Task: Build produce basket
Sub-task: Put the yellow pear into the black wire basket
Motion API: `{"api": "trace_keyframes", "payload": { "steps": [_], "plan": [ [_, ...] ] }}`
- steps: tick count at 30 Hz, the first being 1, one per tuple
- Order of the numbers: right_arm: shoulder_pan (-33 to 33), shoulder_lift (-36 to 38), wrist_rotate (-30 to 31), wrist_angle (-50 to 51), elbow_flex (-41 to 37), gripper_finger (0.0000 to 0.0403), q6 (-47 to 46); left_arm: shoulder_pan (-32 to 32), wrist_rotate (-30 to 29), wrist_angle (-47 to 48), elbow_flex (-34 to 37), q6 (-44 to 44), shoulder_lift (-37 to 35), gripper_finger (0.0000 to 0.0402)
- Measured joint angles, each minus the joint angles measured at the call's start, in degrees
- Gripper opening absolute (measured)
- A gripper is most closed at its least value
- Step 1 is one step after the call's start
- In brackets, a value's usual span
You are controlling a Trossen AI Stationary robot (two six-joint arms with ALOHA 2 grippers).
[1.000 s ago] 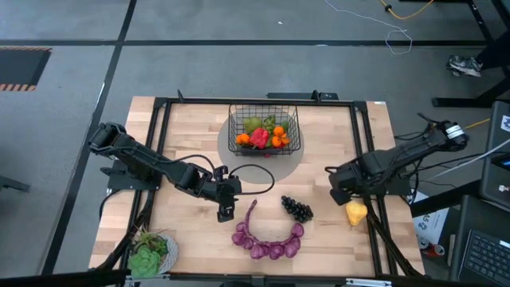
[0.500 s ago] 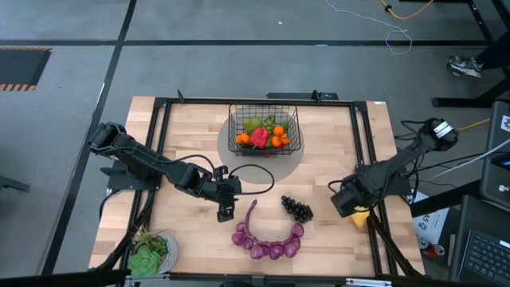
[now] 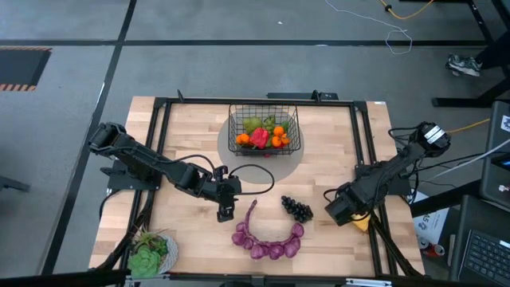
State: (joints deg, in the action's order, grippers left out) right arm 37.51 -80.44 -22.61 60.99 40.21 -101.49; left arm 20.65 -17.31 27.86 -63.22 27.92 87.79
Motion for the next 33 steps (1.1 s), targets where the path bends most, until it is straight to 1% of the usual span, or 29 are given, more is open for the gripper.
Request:
{"api": "trace_keyframes", "payload": {
  "steps": [9, 11, 18, 20, 23, 26, 30, 33],
  "plan": [
    [0.16, -0.16, 0.86, -0.13, -0.02, 0.0306, 0.22, 0.02, 0.01, 0.00, 0.00, -0.04, 0.00, 0.0110],
    [0.16, -0.20, 1.02, -0.13, -0.02, 0.0294, 0.26, 0.02, 0.01, 0.00, 0.00, -0.04, 0.00, 0.0110],
    [0.12, -0.20, 1.36, -0.19, -0.02, 0.0225, 1.24, 0.02, 0.00, 0.00, 0.00, -0.05, 0.00, 0.0110],
    [0.12, -0.20, 1.48, -0.08, 0.07, 0.0216, 1.32, 0.02, 0.00, 0.00, 0.00, -0.07, 0.00, 0.0110],
    [0.23, -0.64, 2.35, 1.63, 2.06, 0.0216, 1.77, 0.02, 0.00, -0.02, 0.00, -0.09, 0.00, 0.0110],
    [0.23, -0.90, 4.99, 5.33, 5.66, 0.0220, 3.08, 0.02, 0.01, 0.00, 0.00, -0.09, 0.00, 0.0110],
    [-0.34, -0.75, 8.36, 8.10, 11.01, 0.0215, 6.13, 0.00, -0.01, 0.00, 0.00, -0.09, 0.00, 0.0110],
    [-1.31, -0.68, 13.64, 9.16, 14.49, 0.0214, 8.37, 0.02, 0.00, 0.00, 0.00, -0.09, 0.00, 0.0110]
  ]
}}
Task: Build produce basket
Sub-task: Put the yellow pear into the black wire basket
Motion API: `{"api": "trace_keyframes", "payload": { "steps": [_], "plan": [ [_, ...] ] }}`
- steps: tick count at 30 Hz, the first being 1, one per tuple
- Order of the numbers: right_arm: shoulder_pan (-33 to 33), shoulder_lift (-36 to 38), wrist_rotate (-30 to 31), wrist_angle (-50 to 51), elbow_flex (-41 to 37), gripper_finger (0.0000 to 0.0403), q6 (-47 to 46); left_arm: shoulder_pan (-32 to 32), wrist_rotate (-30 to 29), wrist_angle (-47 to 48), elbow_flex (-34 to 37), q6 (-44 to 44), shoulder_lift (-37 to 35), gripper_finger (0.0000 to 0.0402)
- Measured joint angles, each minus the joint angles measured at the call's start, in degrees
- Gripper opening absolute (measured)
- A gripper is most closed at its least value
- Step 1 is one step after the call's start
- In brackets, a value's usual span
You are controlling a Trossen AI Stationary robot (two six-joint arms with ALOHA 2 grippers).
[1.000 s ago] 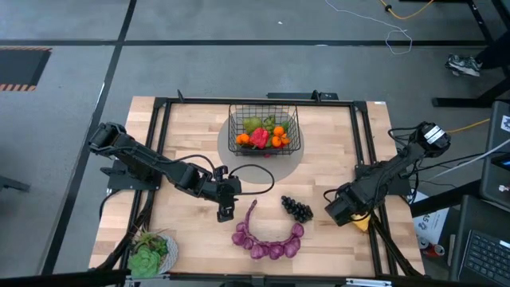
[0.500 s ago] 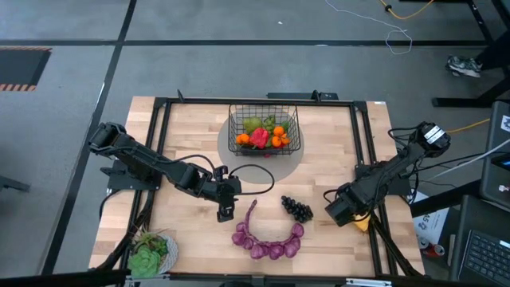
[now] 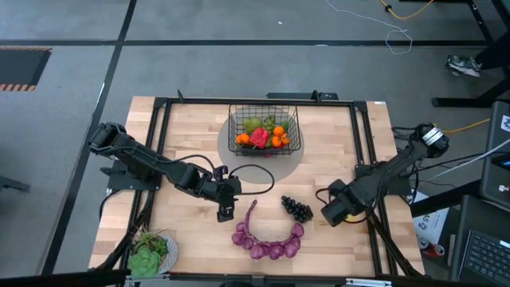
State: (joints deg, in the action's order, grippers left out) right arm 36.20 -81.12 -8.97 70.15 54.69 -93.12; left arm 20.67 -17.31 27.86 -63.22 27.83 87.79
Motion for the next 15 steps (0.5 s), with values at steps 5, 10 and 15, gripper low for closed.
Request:
{"api": "trace_keyframes", "payload": {
  "steps": [5, 10, 15],
  "plan": [
    [-1.89, 0.07, 12.29, 4.29, 4.54, 0.0219, 3.57, -0.02, -0.01, 0.00, 0.00, -0.02, 0.00, 0.0110],
    [-5.97, 0.11, 23.65, 5.43, 8.79, 0.0216, 10.13, -0.02, -0.01, 0.00, 0.00, -0.07, 0.00, 0.0110],
    [-11.58, 0.13, 32.50, 5.60, 14.56, 0.0215, 21.74, -0.02, -0.01, -0.02, 0.00, -0.07, 0.00, 0.0110]
  ]
}}
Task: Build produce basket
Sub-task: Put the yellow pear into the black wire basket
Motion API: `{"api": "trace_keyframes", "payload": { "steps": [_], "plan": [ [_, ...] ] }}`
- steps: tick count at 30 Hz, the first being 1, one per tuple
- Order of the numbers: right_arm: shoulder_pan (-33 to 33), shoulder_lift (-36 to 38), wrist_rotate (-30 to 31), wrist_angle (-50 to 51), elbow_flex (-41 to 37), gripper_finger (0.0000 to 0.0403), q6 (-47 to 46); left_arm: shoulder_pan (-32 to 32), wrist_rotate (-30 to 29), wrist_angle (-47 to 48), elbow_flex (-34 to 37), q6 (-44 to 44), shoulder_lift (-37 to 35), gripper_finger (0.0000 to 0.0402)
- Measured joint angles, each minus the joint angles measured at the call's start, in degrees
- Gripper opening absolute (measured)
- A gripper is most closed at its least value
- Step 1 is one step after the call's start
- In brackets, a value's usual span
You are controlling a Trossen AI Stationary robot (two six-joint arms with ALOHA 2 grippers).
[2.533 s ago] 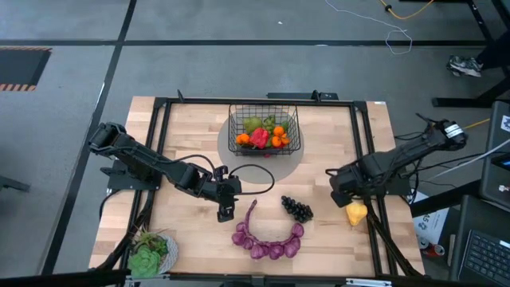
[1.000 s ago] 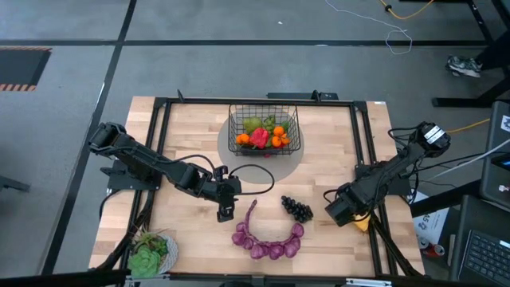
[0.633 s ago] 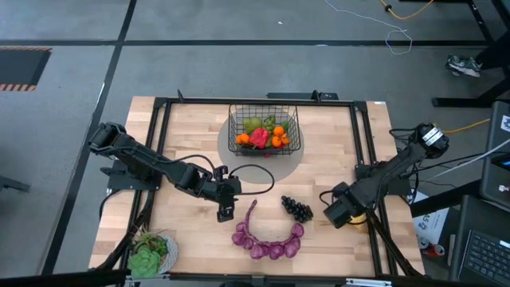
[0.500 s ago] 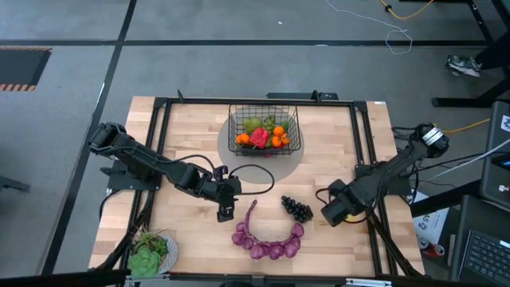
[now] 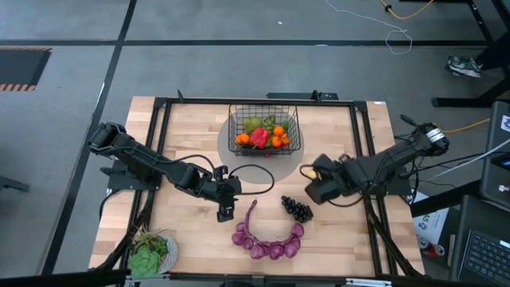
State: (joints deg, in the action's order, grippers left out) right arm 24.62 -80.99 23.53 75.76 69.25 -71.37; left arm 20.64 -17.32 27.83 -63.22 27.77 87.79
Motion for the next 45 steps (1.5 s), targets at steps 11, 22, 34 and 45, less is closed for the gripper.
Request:
{"api": "trace_keyframes", "payload": {
  "steps": [11, 22, 34, 45],
  "plan": [
    [-8.22, 0.13, 22.65, -2.91, 13.98, 0.0215, 22.56, 0.00, -0.16, -0.01, 0.00, 0.02, 0.00, 0.0110],
    [-16.12, 0.09, 35.74, -16.97, 15.63, 0.0215, 40.68, 0.00, -1.68, -0.02, 0.00, 0.02, 0.00, 0.0110],
    [-28.52, -0.09, 13.23, -29.79, 12.62, 0.0223, 53.65, 0.00, -1.70, -0.02, 0.00, 0.02, 0.00, 0.0110],
    [-34.35, -0.13, 13.33, -36.22, 3.14, 0.0227, 53.47, 0.00, -1.70, -0.02, 0.00, 0.04, 0.01, 0.0110]
  ]
}}
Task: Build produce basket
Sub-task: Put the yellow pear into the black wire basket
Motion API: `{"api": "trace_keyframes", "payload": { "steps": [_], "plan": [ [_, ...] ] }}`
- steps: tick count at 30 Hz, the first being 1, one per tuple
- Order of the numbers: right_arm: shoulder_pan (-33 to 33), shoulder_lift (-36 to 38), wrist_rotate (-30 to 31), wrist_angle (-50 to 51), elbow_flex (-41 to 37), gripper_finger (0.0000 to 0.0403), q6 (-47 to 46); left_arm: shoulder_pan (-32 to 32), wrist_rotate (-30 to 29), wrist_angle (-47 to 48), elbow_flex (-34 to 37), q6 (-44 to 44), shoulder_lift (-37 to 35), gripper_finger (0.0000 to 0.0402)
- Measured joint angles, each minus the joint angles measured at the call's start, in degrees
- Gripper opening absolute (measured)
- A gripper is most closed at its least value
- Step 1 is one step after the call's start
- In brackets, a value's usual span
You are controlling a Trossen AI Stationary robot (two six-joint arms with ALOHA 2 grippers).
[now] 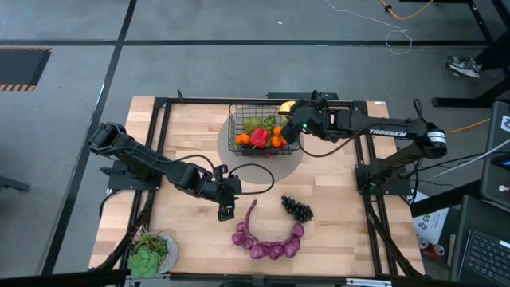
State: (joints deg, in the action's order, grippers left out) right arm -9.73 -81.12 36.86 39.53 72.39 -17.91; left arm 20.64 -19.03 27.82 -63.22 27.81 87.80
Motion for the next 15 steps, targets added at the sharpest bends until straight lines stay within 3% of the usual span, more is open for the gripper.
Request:
{"api": "trace_keyframes", "payload": {
  "steps": [8, 15],
  "plan": [
    [-0.69, 0.07, -0.17, -3.54, -1.69, 0.0228, -2.34, 0.00, 0.00, 0.00, 0.00, 0.00, -0.01, 0.0110],
    [-0.67, 0.04, -5.55, -8.09, -1.69, 0.0228, 0.21, 0.00, 0.00, 0.00, 0.00, 0.00, -0.01, 0.0110]
  ]
}}
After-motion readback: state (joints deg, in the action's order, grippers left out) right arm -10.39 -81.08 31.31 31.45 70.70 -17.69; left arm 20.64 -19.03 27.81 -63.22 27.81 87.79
